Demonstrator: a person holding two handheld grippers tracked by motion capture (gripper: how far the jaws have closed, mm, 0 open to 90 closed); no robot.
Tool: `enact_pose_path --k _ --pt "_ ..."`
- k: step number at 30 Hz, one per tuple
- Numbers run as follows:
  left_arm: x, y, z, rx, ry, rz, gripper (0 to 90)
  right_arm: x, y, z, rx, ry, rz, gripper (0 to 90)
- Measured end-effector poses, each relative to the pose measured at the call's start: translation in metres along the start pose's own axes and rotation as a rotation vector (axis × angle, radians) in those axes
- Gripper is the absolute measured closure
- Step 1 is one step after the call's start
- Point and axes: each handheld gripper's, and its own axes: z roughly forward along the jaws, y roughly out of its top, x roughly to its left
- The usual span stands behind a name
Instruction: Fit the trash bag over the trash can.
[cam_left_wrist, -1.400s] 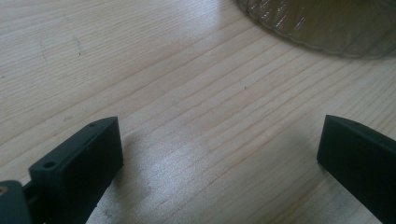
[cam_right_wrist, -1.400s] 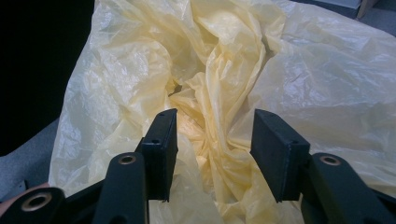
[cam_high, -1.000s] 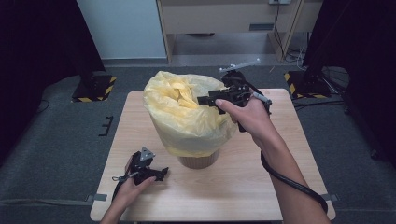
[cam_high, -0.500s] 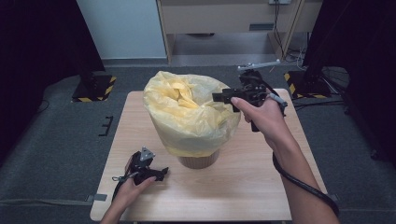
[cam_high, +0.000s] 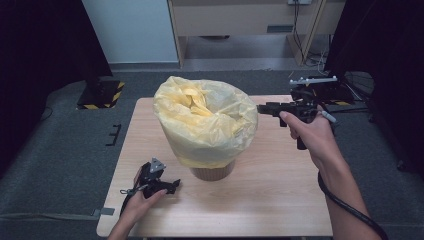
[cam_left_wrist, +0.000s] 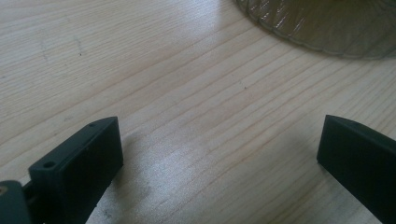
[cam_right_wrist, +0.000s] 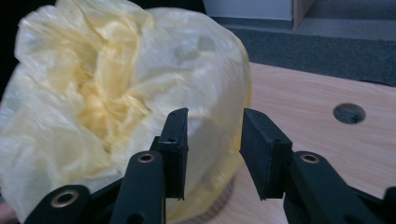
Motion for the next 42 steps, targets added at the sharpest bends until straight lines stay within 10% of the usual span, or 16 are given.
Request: enact_pose_path --k 11,33,42 --pt "0.0 0.0 0.0 0.0 0.001 -0.001 0.0 -0.022 -0.037 0.029 0.088 -0.008 0.021 78.8" --pt "0.0 0.0 0.0 0.0 0.002 -0.002 0.0 -0.027 -0.054 0.082 0.109 0.055 0.136 65.9" --pt "-0.002 0.003 -0.003 0.031 -0.028 0.02 3.4 -0.024 -0.06 0.089 0.138 0.086 0.119 90.0"
